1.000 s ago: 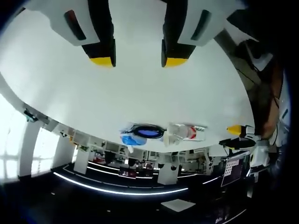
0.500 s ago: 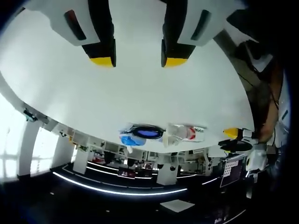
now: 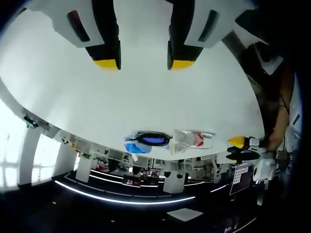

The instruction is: Arrange the tabletop items into an orderly group along one side of the table until the central work area is clear of visible clutter.

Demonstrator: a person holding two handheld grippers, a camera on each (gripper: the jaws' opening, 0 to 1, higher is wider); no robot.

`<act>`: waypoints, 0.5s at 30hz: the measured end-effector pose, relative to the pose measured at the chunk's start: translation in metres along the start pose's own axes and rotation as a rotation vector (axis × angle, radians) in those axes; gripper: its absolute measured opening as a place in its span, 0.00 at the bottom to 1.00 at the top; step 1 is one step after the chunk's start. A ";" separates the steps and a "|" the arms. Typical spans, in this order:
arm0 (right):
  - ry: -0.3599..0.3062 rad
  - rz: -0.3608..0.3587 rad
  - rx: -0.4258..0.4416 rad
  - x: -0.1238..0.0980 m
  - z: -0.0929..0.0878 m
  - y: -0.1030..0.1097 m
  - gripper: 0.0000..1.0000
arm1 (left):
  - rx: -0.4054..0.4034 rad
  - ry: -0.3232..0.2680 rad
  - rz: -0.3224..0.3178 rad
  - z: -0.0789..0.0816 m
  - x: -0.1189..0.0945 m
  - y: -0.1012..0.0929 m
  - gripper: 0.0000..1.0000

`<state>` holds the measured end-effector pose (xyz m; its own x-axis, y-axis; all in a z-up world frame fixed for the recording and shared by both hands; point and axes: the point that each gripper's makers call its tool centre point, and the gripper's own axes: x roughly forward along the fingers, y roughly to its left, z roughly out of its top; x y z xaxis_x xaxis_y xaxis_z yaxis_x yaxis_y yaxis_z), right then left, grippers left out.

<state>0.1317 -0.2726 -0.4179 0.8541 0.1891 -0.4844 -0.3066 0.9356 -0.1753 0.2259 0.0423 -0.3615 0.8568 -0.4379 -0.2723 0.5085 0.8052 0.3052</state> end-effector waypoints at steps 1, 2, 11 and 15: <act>0.000 0.001 -0.001 0.000 0.000 0.000 0.36 | 0.003 -0.002 0.000 0.001 0.001 0.000 0.66; -0.001 0.003 0.000 0.000 0.000 0.001 0.36 | 0.009 -0.005 -0.002 0.002 0.002 -0.001 0.66; -0.001 0.008 0.012 0.001 -0.003 0.002 0.37 | 0.021 -0.005 -0.024 0.005 0.013 -0.006 0.66; -0.007 0.012 0.006 0.000 -0.002 0.003 0.37 | 0.036 0.005 -0.006 0.005 0.015 -0.005 0.66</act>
<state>0.1302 -0.2705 -0.4203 0.8531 0.2026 -0.4808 -0.3145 0.9350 -0.1640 0.2365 0.0293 -0.3624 0.8533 -0.4406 -0.2789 0.5166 0.7873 0.3365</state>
